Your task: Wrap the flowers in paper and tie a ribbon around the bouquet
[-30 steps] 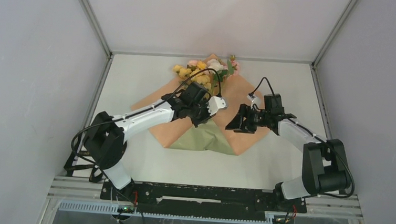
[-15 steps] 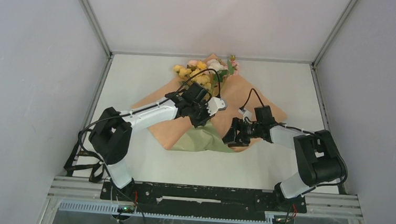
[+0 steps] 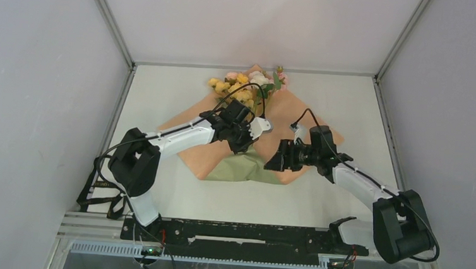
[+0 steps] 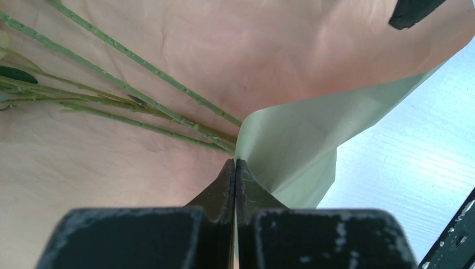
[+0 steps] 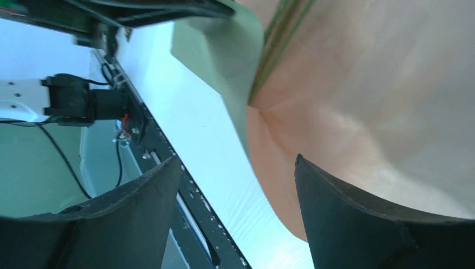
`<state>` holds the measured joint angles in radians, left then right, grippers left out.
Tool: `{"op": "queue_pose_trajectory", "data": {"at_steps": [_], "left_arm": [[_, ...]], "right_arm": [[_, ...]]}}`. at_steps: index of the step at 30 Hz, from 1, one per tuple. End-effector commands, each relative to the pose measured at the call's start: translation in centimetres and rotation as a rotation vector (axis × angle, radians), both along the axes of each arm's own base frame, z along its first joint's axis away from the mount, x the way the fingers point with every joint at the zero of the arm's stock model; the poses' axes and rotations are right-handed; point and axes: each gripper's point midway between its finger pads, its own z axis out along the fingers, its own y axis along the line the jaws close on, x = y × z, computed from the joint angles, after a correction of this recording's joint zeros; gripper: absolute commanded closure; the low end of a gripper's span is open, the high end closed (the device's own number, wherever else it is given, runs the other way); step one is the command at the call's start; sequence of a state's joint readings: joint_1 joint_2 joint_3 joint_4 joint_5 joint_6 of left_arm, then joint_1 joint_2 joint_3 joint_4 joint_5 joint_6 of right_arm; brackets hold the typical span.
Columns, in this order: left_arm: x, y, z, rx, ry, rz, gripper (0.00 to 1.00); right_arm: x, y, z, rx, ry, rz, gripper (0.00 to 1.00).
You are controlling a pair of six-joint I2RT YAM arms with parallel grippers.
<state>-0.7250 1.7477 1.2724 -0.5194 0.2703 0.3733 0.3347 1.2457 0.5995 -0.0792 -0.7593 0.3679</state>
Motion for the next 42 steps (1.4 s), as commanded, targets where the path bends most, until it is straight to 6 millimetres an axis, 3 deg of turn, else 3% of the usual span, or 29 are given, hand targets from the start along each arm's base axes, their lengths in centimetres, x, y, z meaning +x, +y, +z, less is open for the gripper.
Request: {"op": "queue_pose_trajectory", "data": {"at_steps": [1,3,5,8,10,11,12,13,14,15,18,21,24,29,37,42], "left_arm": [[0.8,-1.0,1.8,-0.06,-0.017,0.003,1.0],[0.8,-0.9,1.8,-0.056,-0.021,0.006,1.0],[0.9,-0.8,1.8,-0.052,-0.029,0.011,1.0],[1.1,-0.5,1.9,-0.053,-0.031,0.024,1.0],[0.9,-0.2,2.2,-0.07,-0.007,0.024,0.98],[0.7,-0.1,2.6,-0.093,0.012,0.017,0.9],[0.4,0.2,3.0,-0.118,0.031,0.015,0.8],[0.1,0.6,3.3,-0.14,0.051,0.011,0.67],[-0.4,1.0,3.6,-0.159,0.074,0.008,0.45],[-1.0,1.5,3.9,-0.178,0.102,-0.006,0.33],[-3.6,3.6,3.1,-0.168,0.168,-0.034,0.18],[-6.2,5.2,1.4,-0.14,0.205,-0.069,0.16],[-7.2,6.1,0.3,-0.115,0.231,-0.078,0.15],[-9.0,6.5,1.1,-0.129,0.25,-0.158,0.15],[-9.7,9.2,2.2,-0.067,0.199,-0.182,0.14],[-9.5,8.1,-0.2,-0.1,0.188,-0.146,0.12]], "right_arm": [[0.5,-0.8,-3.4,-0.113,0.026,-0.043,0.16],[0.2,-0.4,-4.1,-0.114,0.045,-0.02,0.15],[-0.4,0.3,-4.2,-0.091,0.058,0.019,0.23],[-1.0,0.6,-4.0,-0.029,0.118,0.051,0.66],[-1.0,0.3,-4.0,-0.005,0.142,0.049,0.88],[-1.0,0.1,-4.1,-0.006,0.147,0.043,0.97],[-1.0,-0.1,-4.3,-0.01,0.151,0.039,1.0],[-1.0,-0.1,-4.4,-0.009,0.153,0.04,1.0],[-1.0,-0.1,-4.4,-0.004,0.156,0.043,1.0],[-1.0,0.0,-4.2,0.005,0.155,0.048,1.0],[-1.0,0.3,-4.0,0.02,0.161,0.051,1.0],[-0.9,0.3,-4.0,0.017,0.158,0.048,1.0],[-0.8,0.2,-4.1,0.017,0.162,0.044,1.0],[-0.7,-0.1,-4.6,-0.011,0.171,0.024,1.0],[-0.3,-0.3,-4.7,-0.027,0.181,0.007,1.0],[-0.1,-0.3,-4.5,-0.028,0.175,0.009,1.0]]}}
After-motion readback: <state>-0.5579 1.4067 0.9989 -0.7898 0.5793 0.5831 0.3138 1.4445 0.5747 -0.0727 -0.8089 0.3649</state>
